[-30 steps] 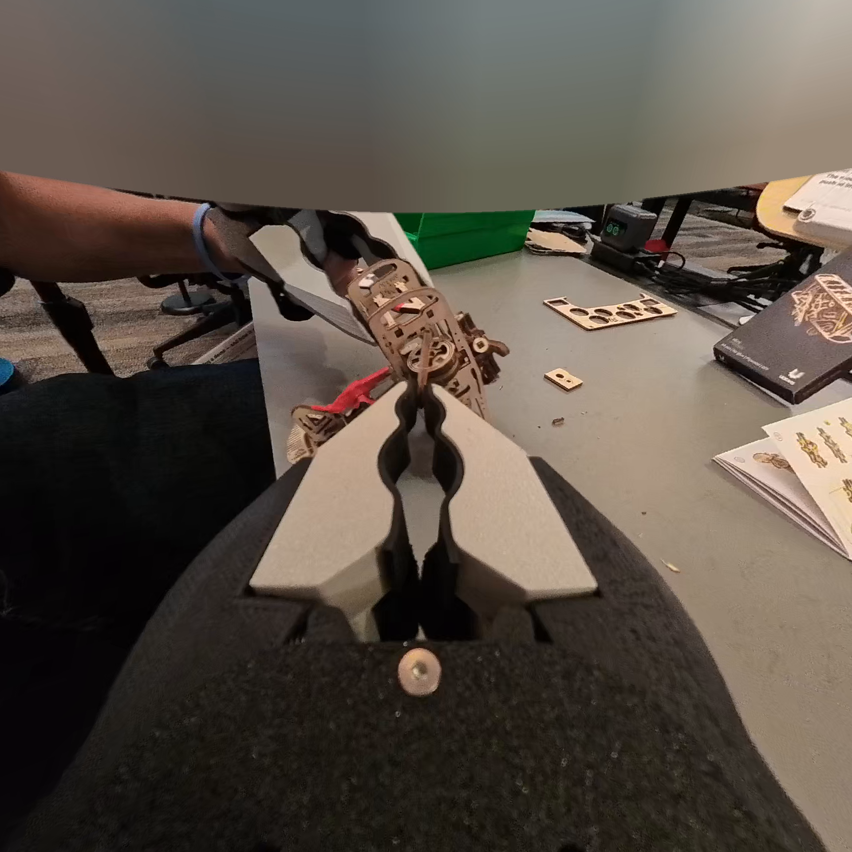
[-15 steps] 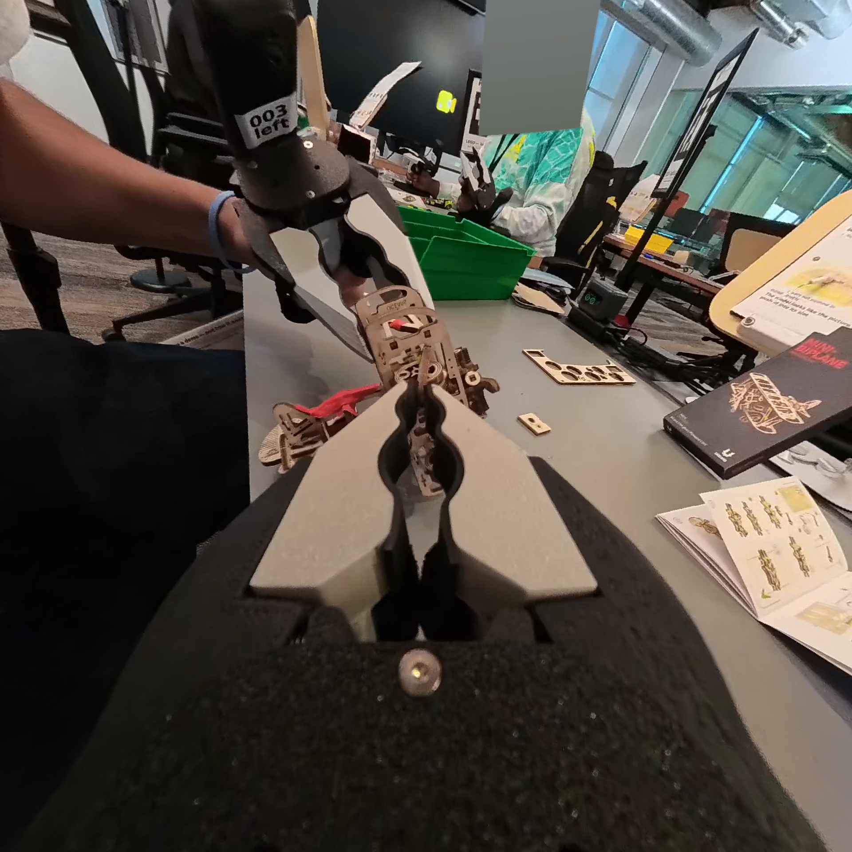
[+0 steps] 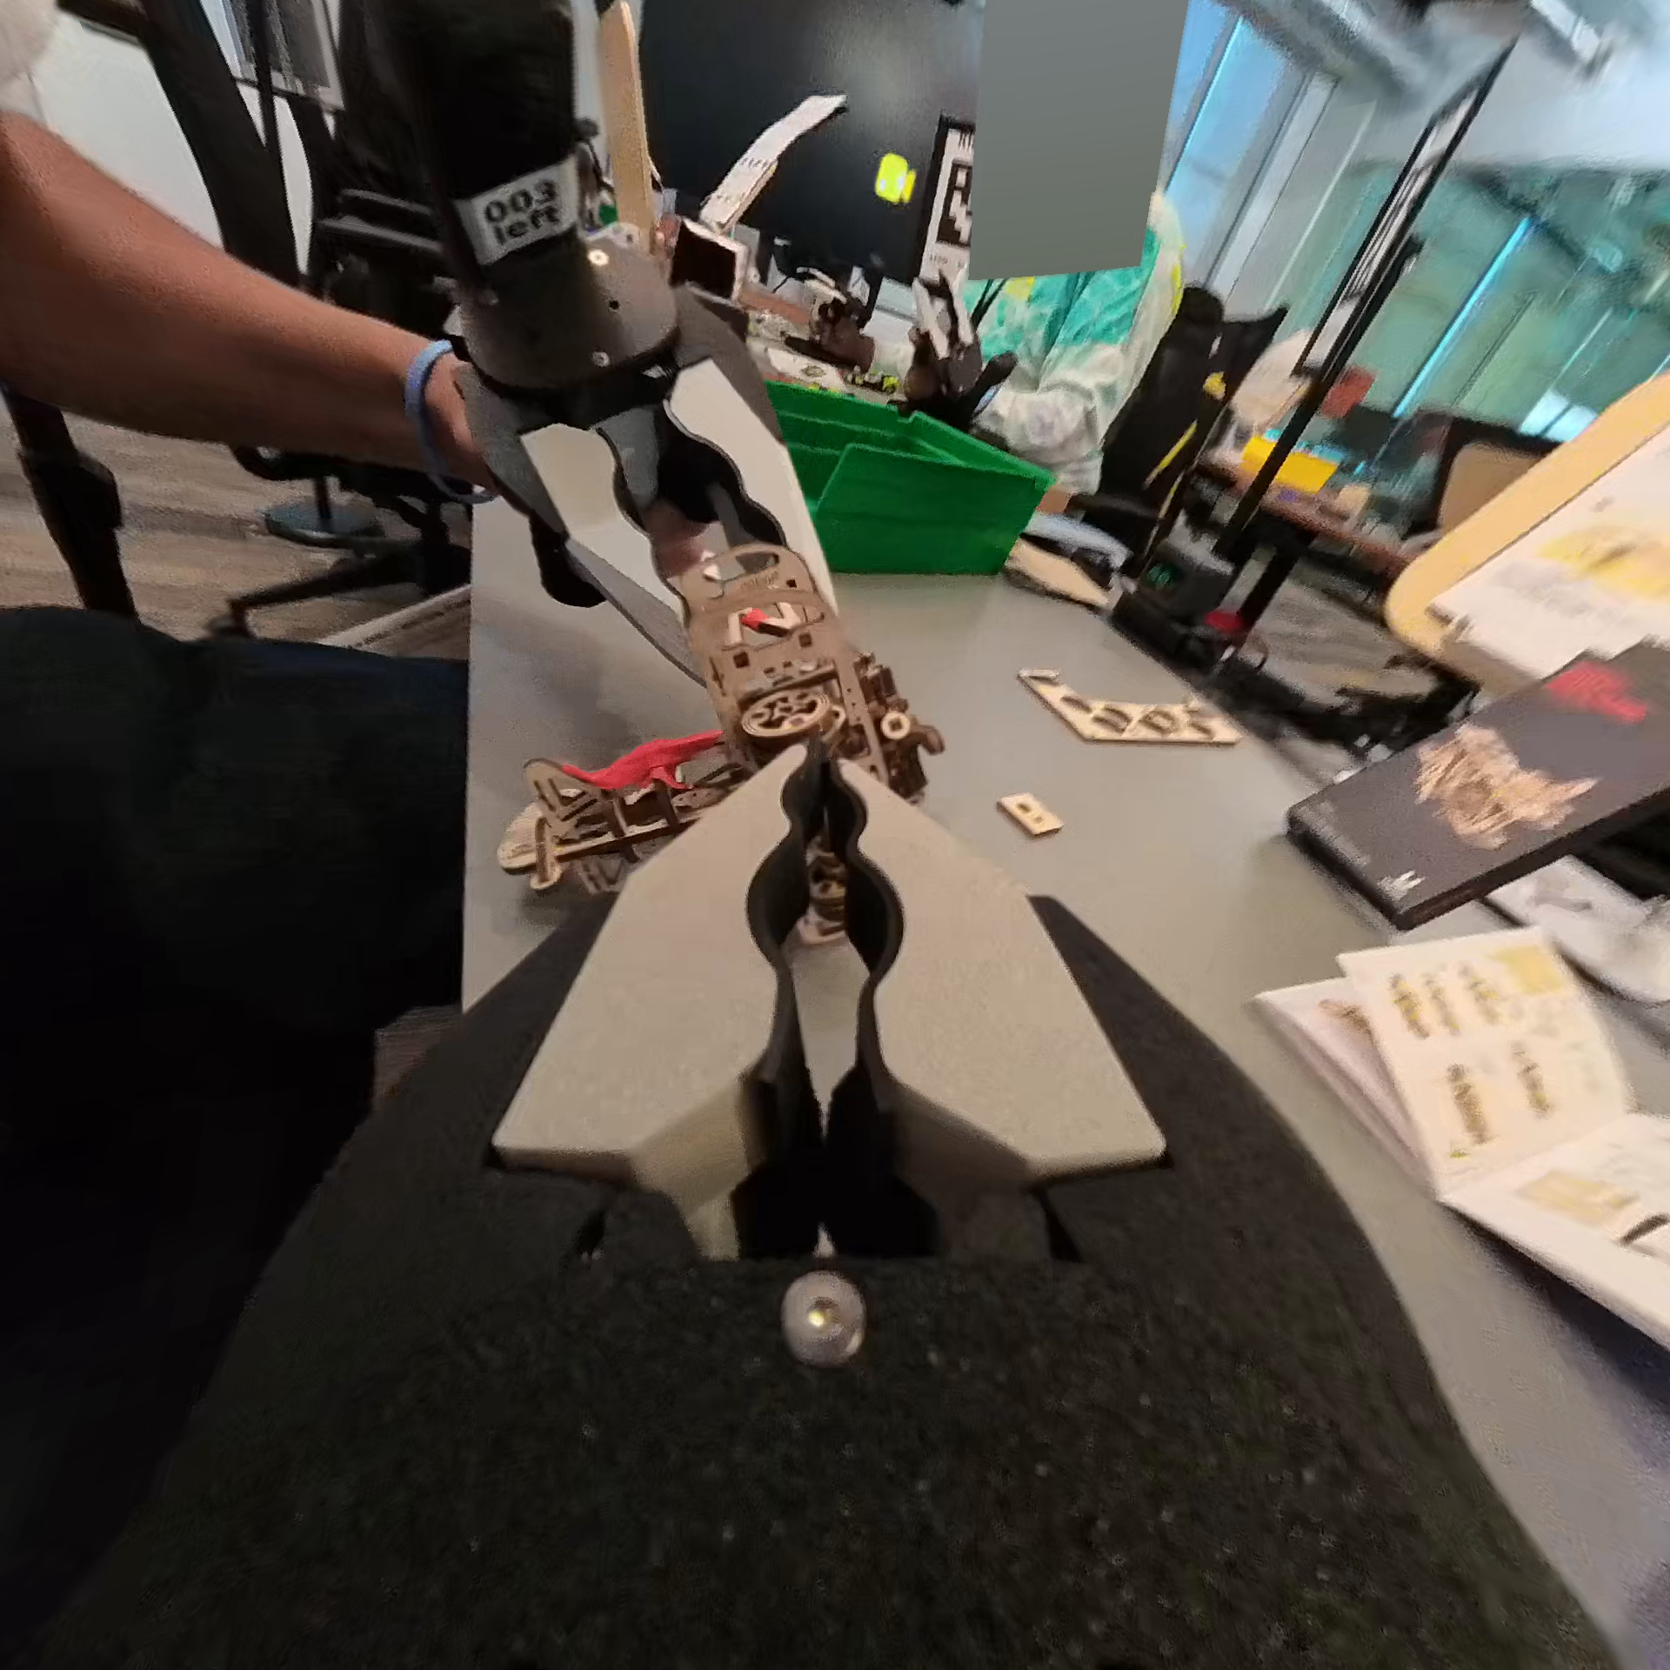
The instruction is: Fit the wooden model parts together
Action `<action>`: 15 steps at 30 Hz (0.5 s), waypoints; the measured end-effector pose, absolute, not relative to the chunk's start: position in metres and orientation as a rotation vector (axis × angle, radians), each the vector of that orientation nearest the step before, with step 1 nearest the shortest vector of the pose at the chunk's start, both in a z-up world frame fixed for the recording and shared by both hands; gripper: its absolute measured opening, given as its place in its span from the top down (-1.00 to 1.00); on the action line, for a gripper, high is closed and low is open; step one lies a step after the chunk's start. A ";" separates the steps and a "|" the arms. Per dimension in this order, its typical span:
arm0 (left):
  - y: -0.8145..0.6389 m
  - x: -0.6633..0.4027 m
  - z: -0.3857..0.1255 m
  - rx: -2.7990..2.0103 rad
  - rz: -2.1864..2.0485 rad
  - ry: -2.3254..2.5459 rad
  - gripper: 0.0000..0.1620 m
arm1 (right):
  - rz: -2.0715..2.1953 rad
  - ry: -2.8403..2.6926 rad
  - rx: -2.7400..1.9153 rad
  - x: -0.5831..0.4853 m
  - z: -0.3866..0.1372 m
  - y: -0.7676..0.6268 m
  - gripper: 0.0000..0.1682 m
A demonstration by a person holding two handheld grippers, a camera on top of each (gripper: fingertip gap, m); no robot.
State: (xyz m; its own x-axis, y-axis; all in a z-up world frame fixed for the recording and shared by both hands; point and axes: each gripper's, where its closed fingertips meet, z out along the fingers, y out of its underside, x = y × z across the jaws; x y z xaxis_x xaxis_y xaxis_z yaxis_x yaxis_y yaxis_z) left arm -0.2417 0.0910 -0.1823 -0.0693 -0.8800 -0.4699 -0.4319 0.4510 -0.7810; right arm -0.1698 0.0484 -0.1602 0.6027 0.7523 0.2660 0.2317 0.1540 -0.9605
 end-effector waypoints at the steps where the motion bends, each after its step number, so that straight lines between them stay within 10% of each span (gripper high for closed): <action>1: 0.091 -0.241 -0.183 -1.142 -0.542 1.687 0.51 | 0.491 -0.893 -1.446 -0.171 -0.165 0.052 1.00; 15: 0.092 -0.240 -0.184 -1.194 -0.520 1.668 0.41 | 0.840 -0.827 -1.674 -0.176 -0.154 0.081 0.74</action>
State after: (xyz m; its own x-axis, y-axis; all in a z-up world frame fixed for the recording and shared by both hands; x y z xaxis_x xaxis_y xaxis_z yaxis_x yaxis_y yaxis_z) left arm -0.2395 0.0924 -0.1837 -0.0350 -0.8854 -0.4635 -0.4650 0.4250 -0.7766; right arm -0.1757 0.0813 -0.1541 0.5166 0.8462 -0.1308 0.1172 -0.2212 -0.9682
